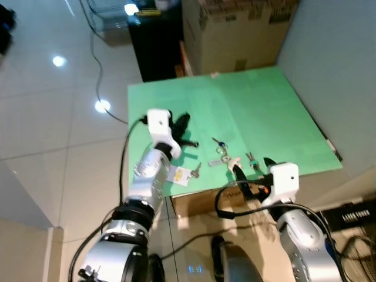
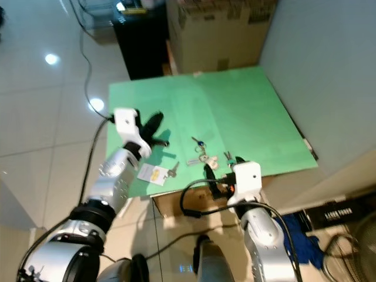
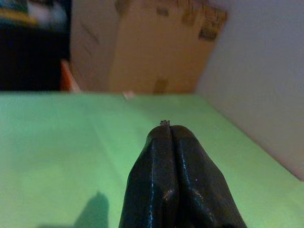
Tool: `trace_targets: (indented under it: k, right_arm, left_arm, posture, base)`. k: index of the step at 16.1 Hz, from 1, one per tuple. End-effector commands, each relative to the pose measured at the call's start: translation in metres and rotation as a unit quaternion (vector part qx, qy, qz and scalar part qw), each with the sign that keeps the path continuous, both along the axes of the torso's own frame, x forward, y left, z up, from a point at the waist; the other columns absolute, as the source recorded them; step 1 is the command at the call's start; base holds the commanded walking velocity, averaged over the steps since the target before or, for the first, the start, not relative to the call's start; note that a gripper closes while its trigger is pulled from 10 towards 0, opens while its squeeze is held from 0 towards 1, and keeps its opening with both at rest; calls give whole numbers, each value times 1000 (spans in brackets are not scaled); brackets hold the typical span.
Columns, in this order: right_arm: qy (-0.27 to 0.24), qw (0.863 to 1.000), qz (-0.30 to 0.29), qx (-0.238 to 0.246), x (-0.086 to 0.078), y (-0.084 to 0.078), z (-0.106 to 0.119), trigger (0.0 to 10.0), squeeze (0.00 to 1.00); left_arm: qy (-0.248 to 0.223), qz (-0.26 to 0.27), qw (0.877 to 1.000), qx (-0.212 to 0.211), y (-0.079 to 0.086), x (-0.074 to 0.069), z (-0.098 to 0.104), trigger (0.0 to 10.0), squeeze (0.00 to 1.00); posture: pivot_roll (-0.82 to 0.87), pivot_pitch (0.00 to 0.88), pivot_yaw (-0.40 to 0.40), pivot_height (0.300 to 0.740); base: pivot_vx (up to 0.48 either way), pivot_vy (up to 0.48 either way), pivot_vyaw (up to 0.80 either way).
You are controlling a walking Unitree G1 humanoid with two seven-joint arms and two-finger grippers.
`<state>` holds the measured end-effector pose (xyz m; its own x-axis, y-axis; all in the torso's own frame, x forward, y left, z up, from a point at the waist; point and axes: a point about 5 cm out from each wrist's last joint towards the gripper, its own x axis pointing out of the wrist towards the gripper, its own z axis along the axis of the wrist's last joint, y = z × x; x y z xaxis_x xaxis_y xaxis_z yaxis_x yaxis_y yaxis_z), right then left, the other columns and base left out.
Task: Hang keys on a hook
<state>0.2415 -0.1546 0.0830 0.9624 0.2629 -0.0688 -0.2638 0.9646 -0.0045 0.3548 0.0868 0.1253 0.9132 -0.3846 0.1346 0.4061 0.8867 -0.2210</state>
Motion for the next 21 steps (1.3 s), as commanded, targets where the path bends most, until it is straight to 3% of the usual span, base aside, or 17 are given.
trace_targets:
  k: [1,2,3,4,6,8,10,14,21]
  right_arm:
    - [6,1000,-3,3,-1,0,-4,10000,0]
    - [4,1000,2,2,-2,1,-5,10000,0]
    - [-5,1000,15,-3,-5,4,-4,10000,0]
    - [-8,1000,29,-5,-8,5,-3,10000,0]
    - [6,999,46,-11,-18,2,-10,10000,0]
    - [13,999,42,-13,-21,-1,-13,10000,0]
    - [12,1000,21,-11,-25,-2,-13,10000,0]
    - [15,1000,-3,-7,-30,-8,-16,10000,0]
    - [20,1000,-10,-4,-21,-5,-20,10000,0]
  left_arm:
    - [1,-4,1000,14,5,-2,-3,0,0]
    - [-1,7,999,50,11,-4,-8,1843,0]
    - [6,7,996,90,24,-11,-23,10000,0]
    - [12,2,993,115,30,-16,-32,10000,1000]
    - [56,-37,985,158,32,-26,-57,10000,1000]
    - [69,-50,983,165,30,-28,-61,10000,1000]
    - [89,-56,983,147,29,-33,-68,10000,1000]
    - [86,-70,988,105,24,-45,-70,10000,1000]
    - [104,-71,987,100,16,-47,-74,10000,1000]
  posture:
    - [-251,89,53,740]
    - [-248,88,58,740]
    - [-249,93,58,740]
    - [-251,95,57,740]
    - [-264,113,58,740]
    - [-273,121,62,740]
    - [-296,131,80,740]
    - [-296,138,89,740]
    - [-284,140,81,740]
  base:
    - [0,0,0]
    - [0,0,0]
    - [0,0,0]
    - [0,0,0]
    - [0,0,0]
    - [0,0,0]
    - [0,0,0]
    - [0,0,0]
    - [0,0,0]
